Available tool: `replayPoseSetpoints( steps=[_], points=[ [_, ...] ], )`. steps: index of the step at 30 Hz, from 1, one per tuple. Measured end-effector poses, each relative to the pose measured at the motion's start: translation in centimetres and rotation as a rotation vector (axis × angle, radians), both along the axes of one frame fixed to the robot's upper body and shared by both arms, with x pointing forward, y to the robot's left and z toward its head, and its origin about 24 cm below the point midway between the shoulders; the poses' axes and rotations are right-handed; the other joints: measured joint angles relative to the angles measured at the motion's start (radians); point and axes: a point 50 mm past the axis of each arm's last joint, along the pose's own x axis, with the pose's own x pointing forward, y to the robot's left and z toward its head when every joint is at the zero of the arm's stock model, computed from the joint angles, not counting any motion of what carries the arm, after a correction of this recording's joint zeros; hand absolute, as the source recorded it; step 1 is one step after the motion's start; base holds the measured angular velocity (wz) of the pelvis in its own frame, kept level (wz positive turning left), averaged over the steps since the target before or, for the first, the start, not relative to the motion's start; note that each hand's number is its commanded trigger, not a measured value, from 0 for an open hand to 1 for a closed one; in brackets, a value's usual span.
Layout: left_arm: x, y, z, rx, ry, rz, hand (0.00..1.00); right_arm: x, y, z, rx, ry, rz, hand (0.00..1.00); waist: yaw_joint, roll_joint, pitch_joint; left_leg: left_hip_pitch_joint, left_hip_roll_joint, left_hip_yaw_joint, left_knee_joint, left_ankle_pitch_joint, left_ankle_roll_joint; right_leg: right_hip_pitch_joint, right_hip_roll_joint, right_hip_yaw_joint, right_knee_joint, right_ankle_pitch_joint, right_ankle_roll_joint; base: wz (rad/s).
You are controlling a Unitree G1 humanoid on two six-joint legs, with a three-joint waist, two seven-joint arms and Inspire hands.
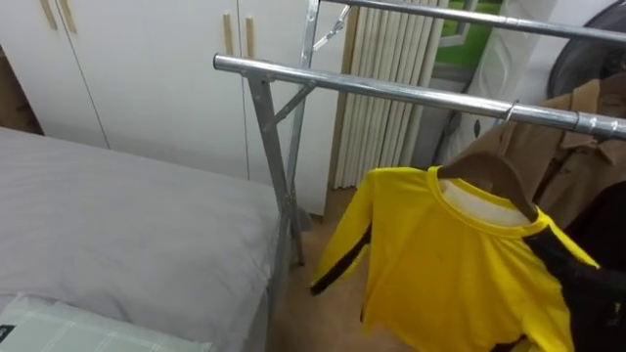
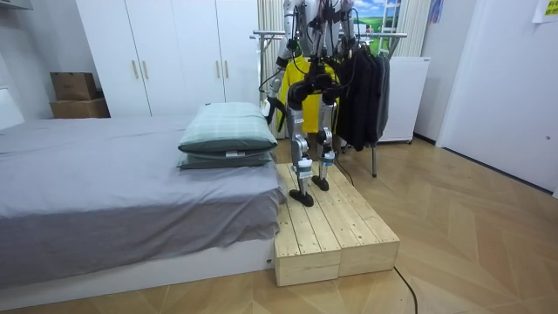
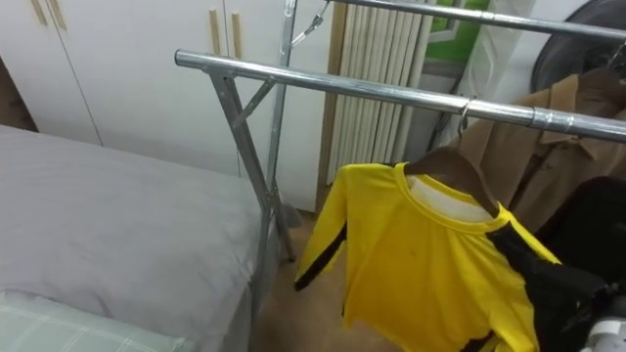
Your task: Hang clothes
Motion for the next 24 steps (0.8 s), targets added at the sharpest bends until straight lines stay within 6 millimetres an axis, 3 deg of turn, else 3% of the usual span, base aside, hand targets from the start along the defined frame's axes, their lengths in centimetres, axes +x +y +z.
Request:
replayPoseSetpoints(
  steps=[5,10,17,20,24],
  points=[
    [-0.2,-0.1,0.0,0.003,-0.012,0.025,0.00,-0.2,0.4,-0.3,0.011,-0.018,-0.029,0.00,-0.001,-0.002,0.0007,0.001,0.000,0.005,0.000,0.000,0.000,-0.004,0.001,0.008,0.004,0.000,0.000,-0.02],
    [-0.4,0.0,0.0,0.003,-0.020,0.030,0.00,-1.5,2.1,-1.2,0.054,-0.017,0.053,0.00,-0.002,-0.004,-0.0001,0.000,0.000,0.006,-0.002,0.000,0.000,-0.012,0.002,0.006,0.006,0.000,-0.001,-0.01],
    [-0.6,-0.1,0.0,0.002,-0.020,0.030,0.00,-4.1,6.2,-5.7,0.236,0.097,0.231,0.00,-0.021,-0.001,0.0032,0.003,-0.001,0.010,-0.005,0.000,0.000,-0.012,0.000,0.006,0.006,0.000,0.000,0.00],
    [-0.6,-0.2,0.0,-0.001,-0.019,0.029,0.00,-4.8,7.3,-7.2,0.312,0.130,0.279,0.00,-0.031,0.007,0.0086,-0.003,-0.001,0.012,-0.006,0.000,0.000,-0.015,0.000,0.012,0.005,-0.002,0.002,0.00],
    [-0.6,-0.5,-0.1,-0.009,-0.020,0.031,0.00,-6.6,8.7,-10.5,0.439,0.247,0.324,0.00,-0.026,0.017,0.0084,0.000,0.000,0.014,-0.011,0.000,0.000,-0.013,0.004,0.020,0.003,-0.001,0.001,0.00]
  ],
)
